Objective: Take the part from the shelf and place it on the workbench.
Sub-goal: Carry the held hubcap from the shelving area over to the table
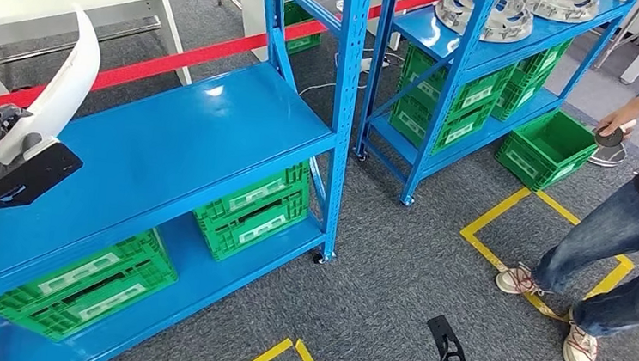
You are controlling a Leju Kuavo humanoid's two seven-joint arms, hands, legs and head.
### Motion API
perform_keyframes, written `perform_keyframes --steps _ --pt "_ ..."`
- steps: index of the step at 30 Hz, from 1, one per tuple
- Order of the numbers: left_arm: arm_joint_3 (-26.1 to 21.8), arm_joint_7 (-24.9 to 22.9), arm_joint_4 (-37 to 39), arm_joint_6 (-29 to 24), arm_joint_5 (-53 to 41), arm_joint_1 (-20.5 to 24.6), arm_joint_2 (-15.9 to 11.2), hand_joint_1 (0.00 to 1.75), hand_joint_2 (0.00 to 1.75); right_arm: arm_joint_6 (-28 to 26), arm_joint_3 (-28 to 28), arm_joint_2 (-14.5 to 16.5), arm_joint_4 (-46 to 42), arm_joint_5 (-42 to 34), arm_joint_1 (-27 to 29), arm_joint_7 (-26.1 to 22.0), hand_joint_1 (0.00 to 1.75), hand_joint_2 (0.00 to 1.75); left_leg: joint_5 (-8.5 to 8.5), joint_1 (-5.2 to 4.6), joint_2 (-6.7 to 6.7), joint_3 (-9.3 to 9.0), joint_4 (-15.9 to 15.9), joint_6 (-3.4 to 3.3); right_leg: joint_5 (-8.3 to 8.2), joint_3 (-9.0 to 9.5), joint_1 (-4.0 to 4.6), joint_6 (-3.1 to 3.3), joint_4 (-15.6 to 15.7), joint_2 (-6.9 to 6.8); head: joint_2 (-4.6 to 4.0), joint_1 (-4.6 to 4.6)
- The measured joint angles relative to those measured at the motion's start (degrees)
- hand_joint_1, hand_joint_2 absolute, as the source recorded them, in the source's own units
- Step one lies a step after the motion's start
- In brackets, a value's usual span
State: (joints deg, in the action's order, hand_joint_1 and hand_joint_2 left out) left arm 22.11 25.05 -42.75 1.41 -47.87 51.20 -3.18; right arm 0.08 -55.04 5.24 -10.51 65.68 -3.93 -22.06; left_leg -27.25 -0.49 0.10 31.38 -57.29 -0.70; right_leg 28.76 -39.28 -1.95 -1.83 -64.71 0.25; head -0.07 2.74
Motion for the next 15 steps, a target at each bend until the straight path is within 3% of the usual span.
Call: perform_keyframes --steps 2,3,4,5,7,9,13,15 --pt "0.5 0.1 0.1 0.5 0.5 -0.1 -0.1 1.75 1.75 0.0 -0.1 -0.2 0.0 0.1 0.0 -0.4 0.0 0.0 0.73 -0.08 -0.01 1.15 -0.2 -0.4 4.28 -2.55 0.22 -0.27 -7.3 0.0 0.0 0.1" --pt "0.8 0.1 0.2 0.6 0.7 -0.3 -0.2 1.75 1.75 0.0 -0.1 -0.3 0.0 0.1 0.0 -0.5 0.0 0.0 1.03 -0.12 -0.01 1.74 -0.4 -0.41 5.15 -3.16 0.32 -0.37 -9.8 -0.01 0.0 0.11" --pt "1.1 0.3 0.3 0.7 0.9 -0.4 -0.3 1.75 1.75 0.1 -0.2 -0.3 0.0 0.1 0.0 -0.5 0.0 0.0 1.29 -0.15 0.0 2.34 -0.7 -0.38 4.92 -2.73 0.38 -0.4 -10.2 -0.01 0.0 0.11" --pt "1.3 0.4 0.5 0.7 1.0 -0.5 -0.4 1.75 1.75 0.1 -0.2 -0.3 0.0 0.1 0.0 -0.4 0.0 0.0 1.48 -0.15 0.0 2.89 -1.0 -0.29 3.81 -1.12 0.41 -0.38 -8.3 -0.03 0.0 0.11" --pt "1.7 0.7 0.8 0.8 1.4 -0.4 -0.5 1.75 1.75 0.1 -0.4 -0.5 0.0 0.0 -0.1 0.0 0.0 0.0 1.68 -0.18 0.01 3.9 -1.8 -0.03 1.63 3.84 0.46 -0.08 -1.0 -0.11 0.0 0.11" --pt "2.2 0.8 1.2 0.7 1.7 -0.3 -0.6 1.75 1.75 0.0 -0.7 -0.6 0.0 -0.3 -0.1 0.4 0.0 0.0 1.83 -0.32 -0.04 4.53 -2.5 0.41 0.73 6.33 0.7 0.57 3.3 -0.08 0.0 0.09" --pt "2.9 1.4 1.7 0.6 2.5 -0.2 -0.6 1.75 1.75 -0.1 -1.0 -0.5 0.0 -0.3 -0.1 0.9 0.0 0.0 1.9 -0.36 -0.17 5.36 -3.1 1.9 -0.09 5.77 0.56 2.22 4.2 -0.07 0.0 0.0" --pt "3.1 1.5 1.9 0.6 2.7 -0.2 -0.7 1.75 1.75 -0.1 -1.1 -0.5 0.0 -0.3 -0.1 1.1 0.0 0.0 -1.25 -0.06 -0.23 6.94 -7.0 2.65 -0.86 5.27 0.29 2.81 4.5 -0.16 0.0 -0.12"
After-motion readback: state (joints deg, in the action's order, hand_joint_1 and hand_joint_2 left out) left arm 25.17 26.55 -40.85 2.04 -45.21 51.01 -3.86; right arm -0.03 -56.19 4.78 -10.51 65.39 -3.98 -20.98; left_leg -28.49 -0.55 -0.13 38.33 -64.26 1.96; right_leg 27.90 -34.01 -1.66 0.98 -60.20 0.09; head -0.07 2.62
